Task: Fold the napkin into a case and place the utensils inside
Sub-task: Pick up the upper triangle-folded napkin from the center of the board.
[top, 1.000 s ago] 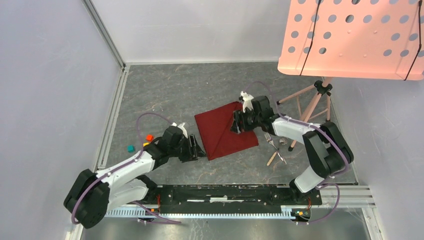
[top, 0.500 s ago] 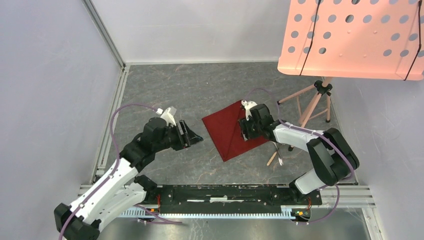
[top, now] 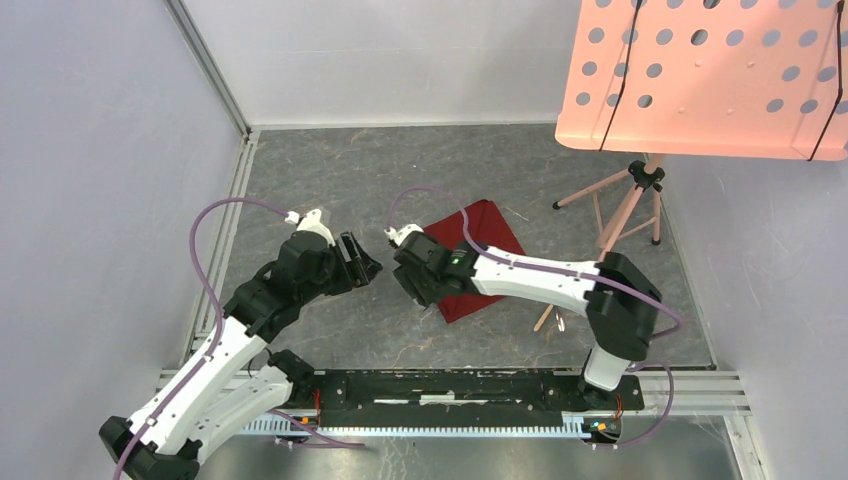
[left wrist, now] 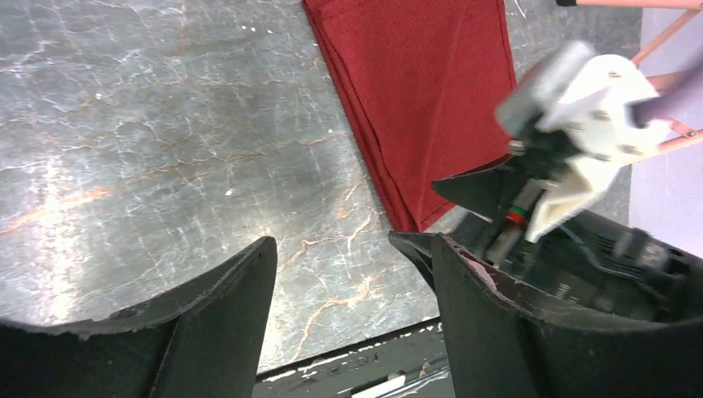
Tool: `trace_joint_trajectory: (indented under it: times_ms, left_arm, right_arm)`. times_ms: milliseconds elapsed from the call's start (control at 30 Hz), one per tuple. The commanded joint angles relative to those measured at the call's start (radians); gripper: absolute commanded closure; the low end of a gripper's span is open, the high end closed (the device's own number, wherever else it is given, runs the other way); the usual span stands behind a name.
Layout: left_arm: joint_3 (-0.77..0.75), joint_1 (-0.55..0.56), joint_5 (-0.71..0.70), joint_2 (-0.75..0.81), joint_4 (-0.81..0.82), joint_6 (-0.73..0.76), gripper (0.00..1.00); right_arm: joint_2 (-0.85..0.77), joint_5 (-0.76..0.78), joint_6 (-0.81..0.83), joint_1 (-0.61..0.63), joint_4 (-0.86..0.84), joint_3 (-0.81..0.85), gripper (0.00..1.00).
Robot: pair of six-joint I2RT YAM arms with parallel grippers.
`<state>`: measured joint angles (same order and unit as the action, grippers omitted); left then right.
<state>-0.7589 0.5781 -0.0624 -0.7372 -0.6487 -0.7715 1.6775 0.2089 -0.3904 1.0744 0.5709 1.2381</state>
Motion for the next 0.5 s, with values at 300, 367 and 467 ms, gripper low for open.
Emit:
trace_joint_trajectory:
  times_ms: [300,367,467]
  left_arm:
    - [-0.021,-0.004,-0.169,0.152,-0.068,0.053,0.24]
    - [-0.022,-0.004,-0.167,0.158,-0.073,0.058,0.24]
    - [-0.022,-0.004,-0.172,0.161,-0.078,0.065,0.24]
  right_arm:
    - [0.146,0.041,-0.057,0.012,0.147,0.076,0.46]
    - [0.143,0.031,-0.059,0.012,0.13,0.057,0.49]
    - [0.147,0.022,-0.059,0.012,0.121,0.046,0.53]
